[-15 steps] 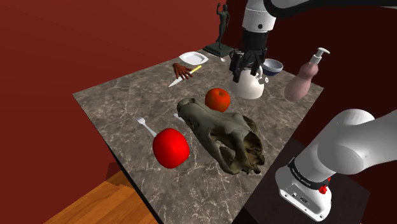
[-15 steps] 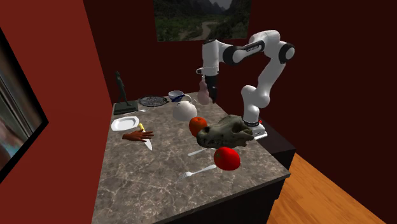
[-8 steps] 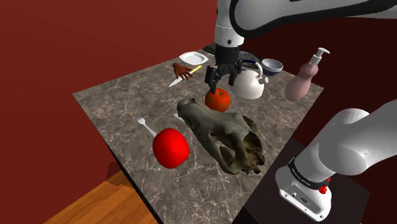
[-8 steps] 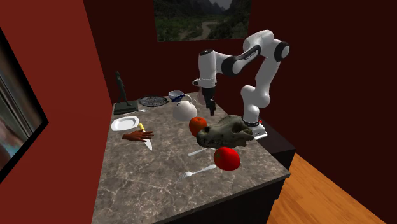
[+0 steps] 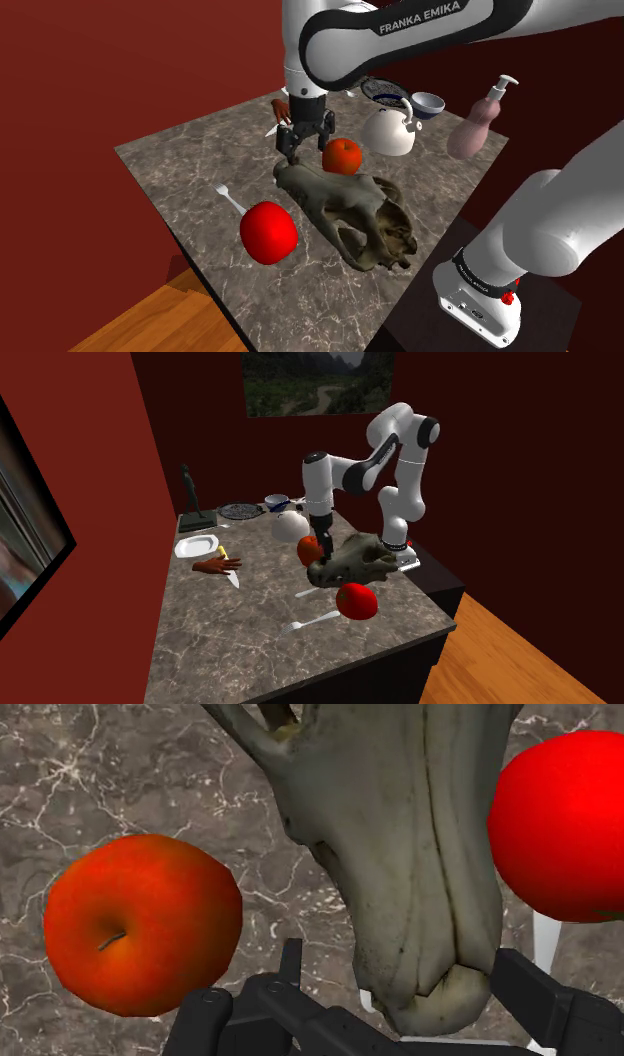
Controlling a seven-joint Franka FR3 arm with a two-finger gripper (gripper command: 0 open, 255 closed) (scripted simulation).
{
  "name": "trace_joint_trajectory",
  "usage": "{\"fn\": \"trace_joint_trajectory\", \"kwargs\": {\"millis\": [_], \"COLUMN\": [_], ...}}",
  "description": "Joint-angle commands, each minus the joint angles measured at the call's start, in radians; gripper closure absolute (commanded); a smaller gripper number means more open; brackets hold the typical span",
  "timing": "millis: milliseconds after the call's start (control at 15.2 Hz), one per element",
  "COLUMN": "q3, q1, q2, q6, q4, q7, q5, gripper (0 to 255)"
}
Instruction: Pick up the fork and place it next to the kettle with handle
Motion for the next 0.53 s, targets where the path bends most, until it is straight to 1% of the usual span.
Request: {"fn": "trace_joint_trajectory", "kwargs": {"millis": [0,198,462], "q3": [0.02,0.045,0.064], "q1": [0.012,0.034,0.077], "q2": [0.069,0.18,0.332], "q6": [0.019,0.043,0.057], "q4": [0.044,0.124,0.248], "q7": [0.032,0.084,0.152], "q5": [-0.017,-0.053,-0.109], "gripper": [0,0,0]}}
